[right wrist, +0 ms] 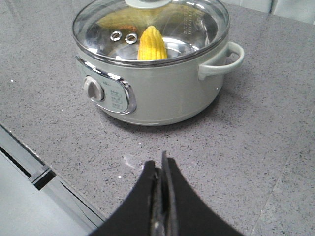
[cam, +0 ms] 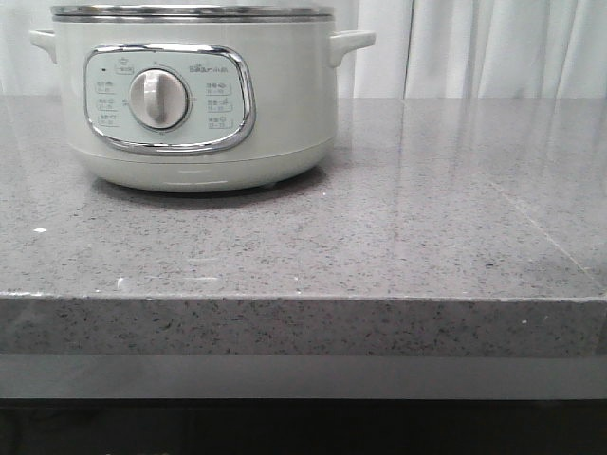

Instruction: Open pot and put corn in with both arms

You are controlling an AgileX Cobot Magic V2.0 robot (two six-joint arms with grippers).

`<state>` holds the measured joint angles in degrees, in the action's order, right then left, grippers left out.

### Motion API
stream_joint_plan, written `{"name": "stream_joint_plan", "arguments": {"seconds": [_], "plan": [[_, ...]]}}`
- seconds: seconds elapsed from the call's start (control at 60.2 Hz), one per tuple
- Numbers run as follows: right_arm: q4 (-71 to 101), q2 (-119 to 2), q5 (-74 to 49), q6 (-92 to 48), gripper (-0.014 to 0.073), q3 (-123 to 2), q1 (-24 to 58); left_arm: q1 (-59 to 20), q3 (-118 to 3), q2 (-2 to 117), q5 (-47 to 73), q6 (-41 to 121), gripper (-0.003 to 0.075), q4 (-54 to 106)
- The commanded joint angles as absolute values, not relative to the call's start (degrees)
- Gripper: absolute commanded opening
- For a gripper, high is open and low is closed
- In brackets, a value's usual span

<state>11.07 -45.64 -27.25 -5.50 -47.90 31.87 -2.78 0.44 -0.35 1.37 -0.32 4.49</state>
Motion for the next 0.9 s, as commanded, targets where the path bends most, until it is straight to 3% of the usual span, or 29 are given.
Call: {"name": "stream_joint_plan", "arguments": {"seconds": [0.0, 0.133, 0.498, 0.714, 0.881], "plan": [[11.03, -45.54, -23.32, -5.89, -0.0069, -49.27, 31.73, -2.66, 1.11, -1.22, -3.47, -0.42, -0.0020, 4.96], [9.21, -43.22, -20.94, -5.98, -0.0069, -46.94, 29.92, -2.66, 1.11, -1.22, -3.47, -0.42, -0.0020, 4.96], [9.19, -18.95, -0.61, -5.98, -0.0069, -19.69, 8.75, -2.66, 1.11, -1.22, -3.47, -0.42, -0.0020, 4.96], [9.19, -6.09, 3.75, -5.92, -0.0069, -4.25, 5.43, -2.66, 1.11, -1.22, -3.47, -0.42, -0.0020, 4.96], [9.19, 0.41, 0.69, -5.92, -0.0069, 0.91, 5.43, -2.66, 1.11, -1.22, -3.47, -0.42, -0.0020, 4.96]]}}
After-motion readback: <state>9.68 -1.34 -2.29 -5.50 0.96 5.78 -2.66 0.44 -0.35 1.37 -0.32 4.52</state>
